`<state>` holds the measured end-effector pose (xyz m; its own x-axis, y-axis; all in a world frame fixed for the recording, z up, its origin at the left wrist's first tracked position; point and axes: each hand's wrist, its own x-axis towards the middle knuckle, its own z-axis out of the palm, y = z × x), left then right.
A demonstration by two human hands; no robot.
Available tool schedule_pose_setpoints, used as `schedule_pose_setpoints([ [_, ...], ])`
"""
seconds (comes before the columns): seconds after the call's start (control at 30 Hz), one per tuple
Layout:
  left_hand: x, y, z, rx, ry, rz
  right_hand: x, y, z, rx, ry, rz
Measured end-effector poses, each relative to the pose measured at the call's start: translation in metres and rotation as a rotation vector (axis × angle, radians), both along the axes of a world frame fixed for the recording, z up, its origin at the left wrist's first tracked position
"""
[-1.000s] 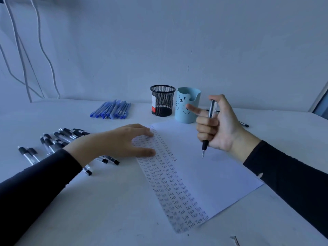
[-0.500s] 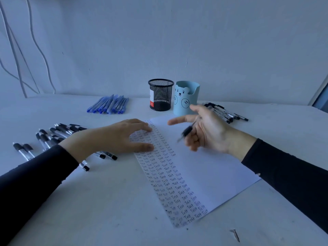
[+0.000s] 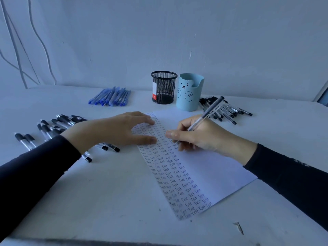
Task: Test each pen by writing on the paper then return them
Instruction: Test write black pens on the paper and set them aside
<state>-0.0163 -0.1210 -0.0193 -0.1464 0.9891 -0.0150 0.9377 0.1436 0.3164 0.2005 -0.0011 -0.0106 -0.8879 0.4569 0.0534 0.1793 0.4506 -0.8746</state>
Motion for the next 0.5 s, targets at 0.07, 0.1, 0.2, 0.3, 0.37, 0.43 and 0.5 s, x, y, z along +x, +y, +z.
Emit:
schedule_pose_setpoints([
  [0.07, -0.001, 0.0, -0.001, -0.002, -0.001, -0.002, -0.001, -0.005, -0.006, 0.027, 0.034, -0.053],
  [0.1, -0.001, 0.0, -0.001, -0.003, -0.002, -0.002, -0.002, -0.007, -0.009, 0.052, 0.057, -0.085],
  [0.2, -0.002, 0.001, -0.002, 0.0, -0.007, -0.008, -0.002, -0.009, -0.016, 0.076, 0.122, -0.139],
  [0.3, -0.002, 0.001, -0.001, -0.012, -0.005, -0.009, -0.001, -0.007, -0.016, 0.092, 0.117, -0.138],
  [0.37, -0.003, 0.002, -0.001, -0.014, -0.003, -0.005, -0.001, -0.006, -0.016, 0.106, 0.103, -0.13],
  [0.43, -0.004, 0.002, -0.002, -0.016, -0.002, -0.001, -0.001, -0.006, -0.016, 0.104, 0.101, -0.124],
  [0.5, -0.005, 0.002, -0.003, -0.015, -0.003, 0.0, -0.002, -0.007, -0.017, 0.091, 0.097, -0.112],
])
